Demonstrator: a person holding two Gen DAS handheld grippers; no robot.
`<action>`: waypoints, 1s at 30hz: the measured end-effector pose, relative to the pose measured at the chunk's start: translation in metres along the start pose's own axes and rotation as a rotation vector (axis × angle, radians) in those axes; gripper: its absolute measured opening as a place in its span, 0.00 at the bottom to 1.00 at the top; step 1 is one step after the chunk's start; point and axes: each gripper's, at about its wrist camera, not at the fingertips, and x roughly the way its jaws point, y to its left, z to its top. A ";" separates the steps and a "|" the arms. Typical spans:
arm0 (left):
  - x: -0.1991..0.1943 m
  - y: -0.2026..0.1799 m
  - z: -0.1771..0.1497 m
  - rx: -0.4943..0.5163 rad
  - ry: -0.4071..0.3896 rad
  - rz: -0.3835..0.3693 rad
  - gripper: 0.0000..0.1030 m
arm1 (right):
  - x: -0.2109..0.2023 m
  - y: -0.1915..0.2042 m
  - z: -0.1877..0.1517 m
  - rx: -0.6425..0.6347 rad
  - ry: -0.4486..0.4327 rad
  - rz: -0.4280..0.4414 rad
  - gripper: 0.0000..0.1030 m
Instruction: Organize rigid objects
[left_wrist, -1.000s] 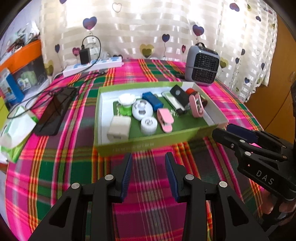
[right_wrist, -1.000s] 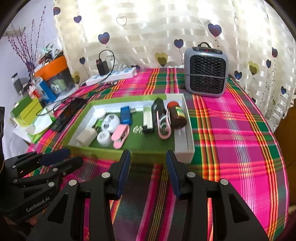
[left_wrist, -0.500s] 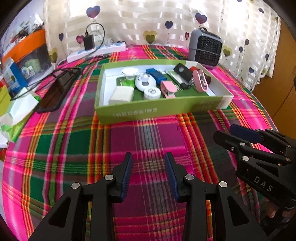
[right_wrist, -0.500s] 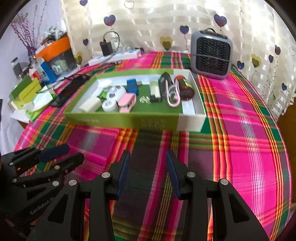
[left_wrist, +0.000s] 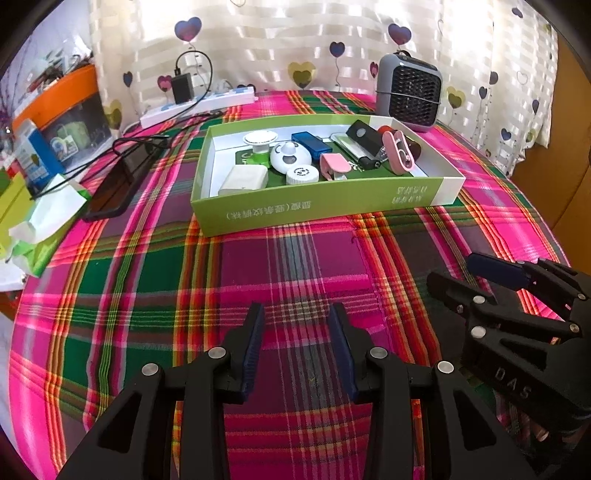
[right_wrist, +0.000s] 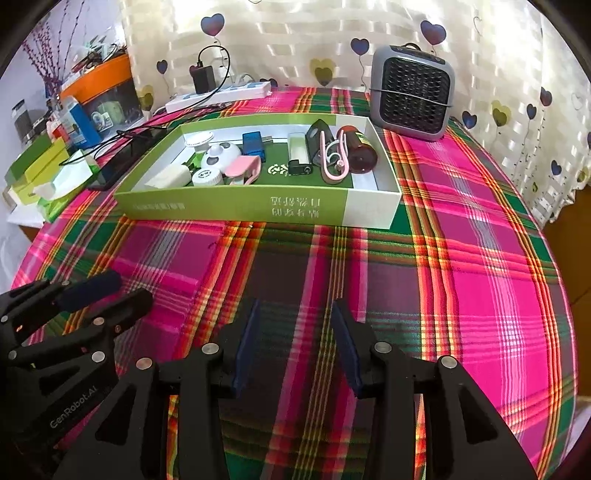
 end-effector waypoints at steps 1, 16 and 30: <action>0.000 -0.001 0.000 0.002 0.000 0.004 0.34 | 0.000 0.001 -0.001 -0.007 -0.002 -0.006 0.47; 0.000 -0.002 -0.001 0.000 -0.002 0.002 0.35 | 0.000 -0.002 -0.003 0.010 -0.008 -0.033 0.58; 0.000 -0.001 -0.001 0.000 -0.003 0.003 0.35 | 0.000 -0.002 -0.003 0.010 -0.008 -0.033 0.59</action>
